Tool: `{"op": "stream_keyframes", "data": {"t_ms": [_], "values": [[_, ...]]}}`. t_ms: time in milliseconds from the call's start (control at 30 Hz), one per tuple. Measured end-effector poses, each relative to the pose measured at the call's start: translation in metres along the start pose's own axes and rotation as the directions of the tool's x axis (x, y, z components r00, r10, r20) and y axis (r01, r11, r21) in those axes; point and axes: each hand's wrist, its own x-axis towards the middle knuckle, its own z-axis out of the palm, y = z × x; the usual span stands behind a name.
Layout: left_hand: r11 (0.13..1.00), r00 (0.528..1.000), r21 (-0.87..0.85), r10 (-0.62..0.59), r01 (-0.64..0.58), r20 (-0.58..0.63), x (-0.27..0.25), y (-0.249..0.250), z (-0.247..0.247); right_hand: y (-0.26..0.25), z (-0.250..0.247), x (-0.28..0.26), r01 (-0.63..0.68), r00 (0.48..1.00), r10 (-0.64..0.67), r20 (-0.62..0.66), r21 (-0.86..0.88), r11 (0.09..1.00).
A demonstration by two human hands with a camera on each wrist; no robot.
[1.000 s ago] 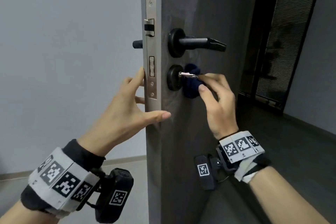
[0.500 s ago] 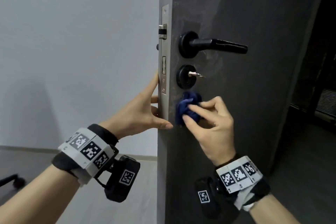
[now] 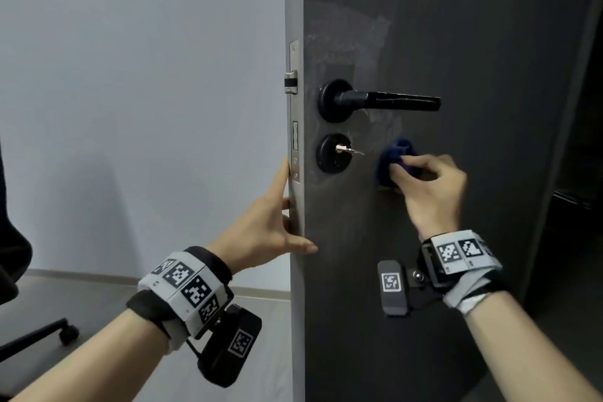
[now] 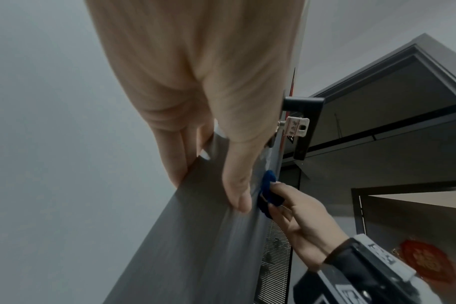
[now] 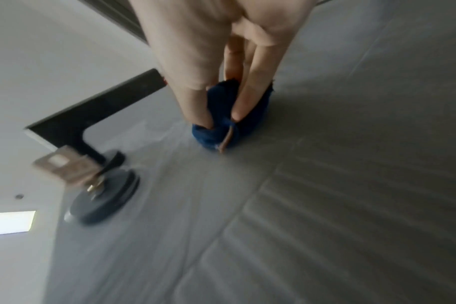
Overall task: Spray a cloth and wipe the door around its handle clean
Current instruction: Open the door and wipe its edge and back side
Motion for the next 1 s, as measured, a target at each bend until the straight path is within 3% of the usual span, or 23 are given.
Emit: {"op": "stream_keyframes", "data": {"t_ms": [100,200,267,367,433,533,600,767,933,1000], "values": [[1.000,1.000,0.010,0.011,-0.010,-0.017,0.001,-0.005,-0.001,-0.022,0.020,-0.047,0.144,0.988,-0.146,0.055,0.025,0.989],[0.999,0.998,0.001,0.032,-0.032,-0.048,0.003,-0.002,0.000,-0.049,0.045,-0.096,0.284,0.931,-0.299,0.209,0.097,0.954],[0.995,0.995,0.012,0.098,-0.097,-0.035,0.002,-0.003,0.001,-0.058,0.055,-0.097,0.303,0.917,-0.331,0.223,0.148,0.941],[0.999,0.998,0.036,0.014,-0.012,-0.069,0.000,-0.006,-0.002,-0.054,0.052,-0.079,0.310,0.925,-0.332,0.183,0.140,0.940],[1.000,0.999,0.003,-0.015,0.015,-0.051,-0.002,-0.009,-0.002,-0.039,0.043,-0.066,0.293,0.945,-0.302,0.124,0.084,0.952],[1.000,0.999,0.003,-0.007,0.007,-0.051,-0.001,-0.008,-0.004,-0.008,0.025,-0.032,0.071,0.997,-0.070,-0.028,0.059,0.996],[1.000,0.998,0.021,-0.019,0.020,-0.055,0.001,-0.008,-0.005,-0.001,0.021,-0.016,0.001,1.000,0.000,-0.026,0.056,0.998],[0.999,0.997,0.018,-0.041,0.043,-0.067,0.002,-0.008,-0.004,-0.040,0.050,-0.069,0.278,0.955,-0.280,0.094,0.031,0.960],[0.997,0.997,0.052,-0.062,0.064,-0.038,0.001,-0.006,-0.009,-0.022,0.033,-0.072,0.396,0.864,-0.381,0.329,0.024,0.918],[0.995,0.997,0.066,-0.073,0.074,-0.026,0.001,-0.002,-0.011,-0.006,0.017,-0.055,0.433,0.854,-0.400,0.332,-0.030,0.901]]}}
